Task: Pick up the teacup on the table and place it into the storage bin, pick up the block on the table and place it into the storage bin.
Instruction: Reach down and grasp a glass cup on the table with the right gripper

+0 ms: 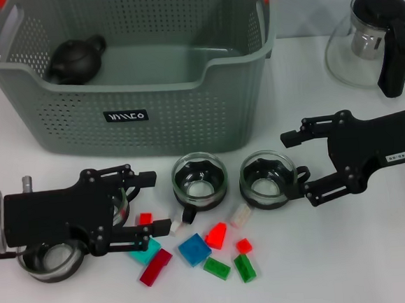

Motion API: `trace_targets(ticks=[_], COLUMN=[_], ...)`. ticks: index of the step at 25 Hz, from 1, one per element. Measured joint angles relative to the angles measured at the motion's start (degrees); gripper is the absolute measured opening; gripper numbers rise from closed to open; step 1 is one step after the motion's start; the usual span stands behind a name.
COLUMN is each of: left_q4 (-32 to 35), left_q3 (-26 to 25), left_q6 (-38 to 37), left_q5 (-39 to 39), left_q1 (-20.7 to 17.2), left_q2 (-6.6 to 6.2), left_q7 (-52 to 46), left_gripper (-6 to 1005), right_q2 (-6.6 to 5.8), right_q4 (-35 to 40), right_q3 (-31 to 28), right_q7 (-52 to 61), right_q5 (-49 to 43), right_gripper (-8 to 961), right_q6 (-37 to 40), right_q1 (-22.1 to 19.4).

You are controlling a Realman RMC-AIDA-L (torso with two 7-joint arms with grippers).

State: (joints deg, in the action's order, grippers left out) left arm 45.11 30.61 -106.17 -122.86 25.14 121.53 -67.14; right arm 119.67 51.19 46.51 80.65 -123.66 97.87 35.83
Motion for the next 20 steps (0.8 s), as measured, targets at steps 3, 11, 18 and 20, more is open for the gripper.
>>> trace_targets(ticks=[3, 11, 18, 20], left_q4=[-0.9, -1.0, -1.1, -1.4], left_q3=[-0.3, -0.4, -0.4, -0.4], left_q6=[0.0, 0.1, 0.4, 0.7], left_q5=[0.2, 0.3, 0.4, 0.4], left_q1=[0.0, 0.1, 0.1, 0.1], left_q2=[-0.02, 0.05, 0.03, 0.02], left_q7=[0.3, 0.3, 0.3, 0.3], left_gripper=[800, 800, 801, 801], right_q2=[0.09, 0.24, 0.45, 0.56], right_q4=[1.7, 6.5, 8.0, 7.7], right_q3=[0.6, 4.5, 8.0, 10.6], right_q7=[2.8, 9.7, 14.5, 15.9], right_q5=[-1.2, -4.2, -11.4, -12.8], right_gripper=[915, 916, 916, 915], right_q6=[0.4, 0.8, 0.3, -0.9], right_q1=[0.4, 1.1, 4.3, 5.2])
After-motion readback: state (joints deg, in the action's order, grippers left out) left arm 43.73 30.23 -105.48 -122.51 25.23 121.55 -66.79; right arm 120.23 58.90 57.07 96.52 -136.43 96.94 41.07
